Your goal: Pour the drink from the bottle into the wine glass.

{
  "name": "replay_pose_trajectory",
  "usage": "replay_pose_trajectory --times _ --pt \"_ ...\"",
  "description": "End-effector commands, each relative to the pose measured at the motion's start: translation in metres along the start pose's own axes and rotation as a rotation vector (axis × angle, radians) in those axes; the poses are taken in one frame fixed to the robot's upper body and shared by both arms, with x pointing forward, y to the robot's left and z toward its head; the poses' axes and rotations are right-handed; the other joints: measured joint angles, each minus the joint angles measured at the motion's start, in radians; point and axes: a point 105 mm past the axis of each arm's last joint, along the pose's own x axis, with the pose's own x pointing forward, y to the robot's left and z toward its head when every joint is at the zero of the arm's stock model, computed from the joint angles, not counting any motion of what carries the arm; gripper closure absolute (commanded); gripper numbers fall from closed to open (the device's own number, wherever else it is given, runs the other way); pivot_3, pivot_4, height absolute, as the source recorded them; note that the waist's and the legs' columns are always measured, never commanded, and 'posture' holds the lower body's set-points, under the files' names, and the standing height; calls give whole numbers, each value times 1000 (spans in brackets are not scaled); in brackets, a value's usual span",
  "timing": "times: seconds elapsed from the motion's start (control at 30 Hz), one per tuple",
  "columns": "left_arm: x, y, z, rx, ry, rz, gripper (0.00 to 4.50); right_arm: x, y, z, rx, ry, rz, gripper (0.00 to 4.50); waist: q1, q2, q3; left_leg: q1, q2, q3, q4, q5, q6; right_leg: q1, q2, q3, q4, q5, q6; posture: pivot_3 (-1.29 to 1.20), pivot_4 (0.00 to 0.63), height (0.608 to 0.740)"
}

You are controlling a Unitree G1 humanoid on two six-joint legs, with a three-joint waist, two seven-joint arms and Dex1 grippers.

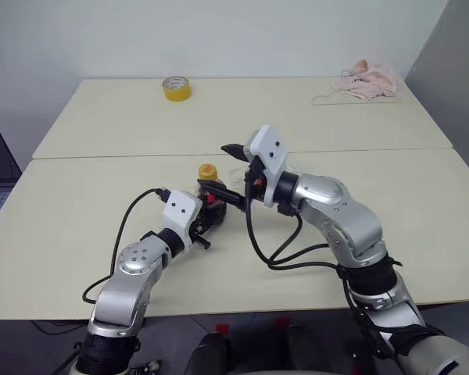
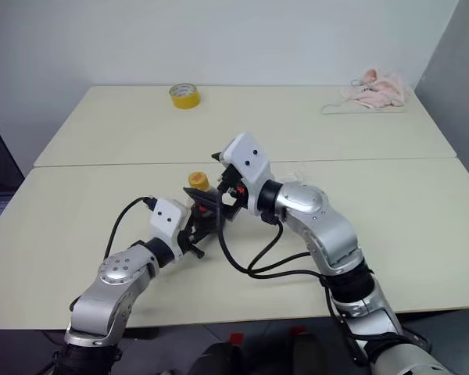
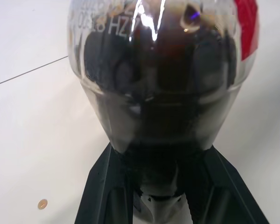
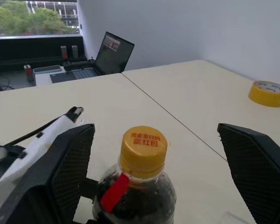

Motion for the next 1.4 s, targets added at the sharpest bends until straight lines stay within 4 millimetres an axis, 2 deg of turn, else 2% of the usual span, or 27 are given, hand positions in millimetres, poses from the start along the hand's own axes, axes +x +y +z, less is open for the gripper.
replay_pose_trajectory --times 0.03,0.3,0.97,1.13,1.27,1.4 --pt "-2 2 16 35 -66 11 3456 6 -3 13 -45 -45 -25 0 1 0 0 0 0 0 0 0 0 0 0 0 0 0 0 0 150 740" --pt "-2 2 17 41 -68 8 3457 3 -11 3 -74 -5 -51 0 -1 0 0 0 0 0 0 0 0 0 0 0 0 0 0 0 150 740" --pt "-1 5 18 52 -67 6 3458 -35 -34 3 -86 34 -108 0 -1 0 0 0 0 0 0 0 0 0 0 0 0 0 0 0 150 740" --pt "-1 5 18 53 -67 4 3458 -33 -19 10 -17 18 -32 0 -1 0 0 0 0 0 -1 0 0 0 0 0 0 0 0 0 150 740" --pt "-1 4 17 52 -67 1 3458 -22 -3 16 5 7 13 0 -1 0 0 0 1 0 -1 0 0 0 0 0 0 0 0 0 150 740" --pt "-1 3 17 51 -67 0 3458 -10 1 13 -13 8 1 0 -1 0 0 0 0 0 0 0 0 0 0 0 0 0 0 0 150 740"
